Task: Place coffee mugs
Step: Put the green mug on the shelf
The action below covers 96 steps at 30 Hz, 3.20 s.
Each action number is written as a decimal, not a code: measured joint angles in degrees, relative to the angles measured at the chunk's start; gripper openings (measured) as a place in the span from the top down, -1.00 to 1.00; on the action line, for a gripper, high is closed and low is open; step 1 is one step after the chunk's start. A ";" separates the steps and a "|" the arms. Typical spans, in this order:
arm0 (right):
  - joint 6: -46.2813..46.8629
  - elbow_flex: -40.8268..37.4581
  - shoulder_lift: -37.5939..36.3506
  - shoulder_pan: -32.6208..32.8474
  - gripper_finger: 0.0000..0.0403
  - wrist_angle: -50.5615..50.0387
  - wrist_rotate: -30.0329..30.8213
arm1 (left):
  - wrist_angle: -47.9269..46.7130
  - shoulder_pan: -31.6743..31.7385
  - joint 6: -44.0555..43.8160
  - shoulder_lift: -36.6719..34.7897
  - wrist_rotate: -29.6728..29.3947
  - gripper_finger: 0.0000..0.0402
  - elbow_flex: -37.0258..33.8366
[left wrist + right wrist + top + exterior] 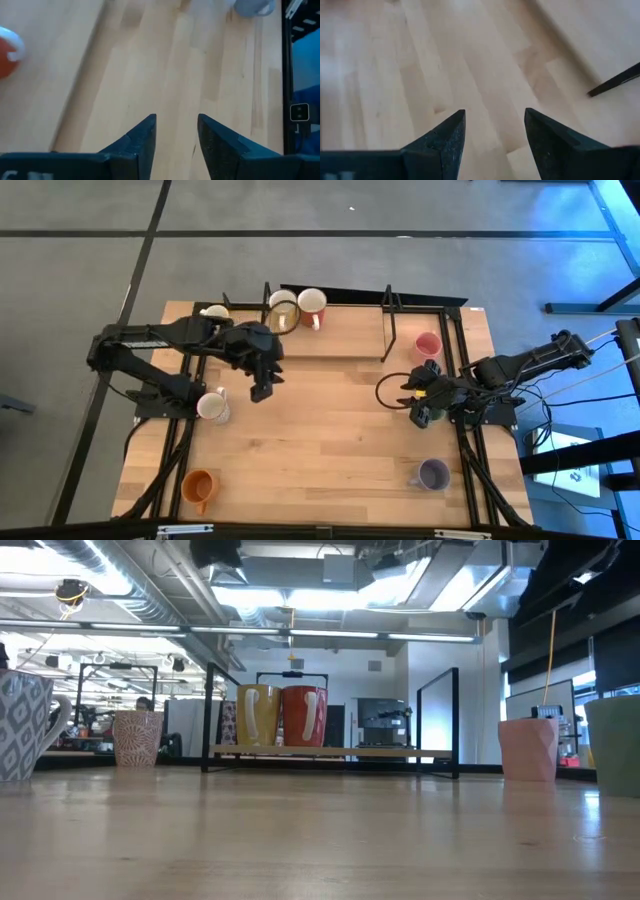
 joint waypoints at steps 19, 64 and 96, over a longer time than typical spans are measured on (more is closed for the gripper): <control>17.27 -3.68 -2.93 -1.62 0.04 -30.42 -10.05 | 0.98 -0.03 3.42 9.12 -1.86 0.14 -0.01; -6.17 -6.88 12.18 -18.79 0.95 -21.20 -17.25 | 4.09 -0.03 9.05 10.03 -3.54 0.14 -0.01; -17.19 2.50 20.68 -18.82 1.00 -5.42 -15.53 | 4.17 -0.03 10.36 10.01 -3.54 0.14 0.01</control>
